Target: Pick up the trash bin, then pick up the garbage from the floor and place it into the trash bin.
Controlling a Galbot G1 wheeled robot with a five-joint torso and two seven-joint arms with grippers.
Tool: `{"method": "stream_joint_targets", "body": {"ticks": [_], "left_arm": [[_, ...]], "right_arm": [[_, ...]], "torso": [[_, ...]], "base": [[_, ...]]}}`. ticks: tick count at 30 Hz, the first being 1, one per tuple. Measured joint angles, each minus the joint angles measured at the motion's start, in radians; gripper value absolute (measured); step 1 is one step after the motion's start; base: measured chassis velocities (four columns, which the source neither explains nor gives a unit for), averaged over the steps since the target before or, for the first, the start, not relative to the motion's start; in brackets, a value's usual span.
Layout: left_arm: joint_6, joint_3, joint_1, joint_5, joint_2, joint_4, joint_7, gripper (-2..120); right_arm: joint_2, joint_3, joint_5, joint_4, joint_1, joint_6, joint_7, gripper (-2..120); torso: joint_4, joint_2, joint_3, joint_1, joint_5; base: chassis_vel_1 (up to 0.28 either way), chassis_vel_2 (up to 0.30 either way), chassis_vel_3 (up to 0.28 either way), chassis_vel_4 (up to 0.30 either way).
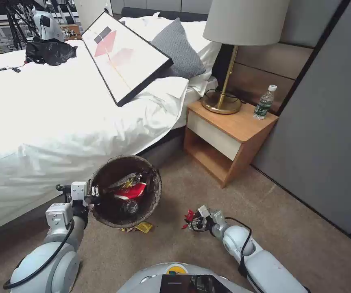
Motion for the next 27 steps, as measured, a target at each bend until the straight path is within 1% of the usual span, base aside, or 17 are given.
{"method": "stream_joint_targets", "body": {"ticks": [8, 27], "left_arm": [[0.000, -0.001, 0.000, -0.001, 0.002, 0.000, 0.001, 3], [-0.001, 0.001, -0.001, 0.002, -0.004, 0.000, 0.001, 3]], "right_arm": [[0.041, -0.017, -0.027, -0.039, 0.027, 0.001, 0.001, 100], [0.079, -0.027, -0.031, -0.129, 0.082, 0.005, 0.000, 99]], "torso": [[0.0000, 0.000, 0.000, 0.000, 0.0000], [0.0000, 0.000, 0.000, 0.000, 0.0001]], "base": [[0.000, 0.000, 0.000, 0.000], [0.000, 0.000, 0.000, 0.000]]}}
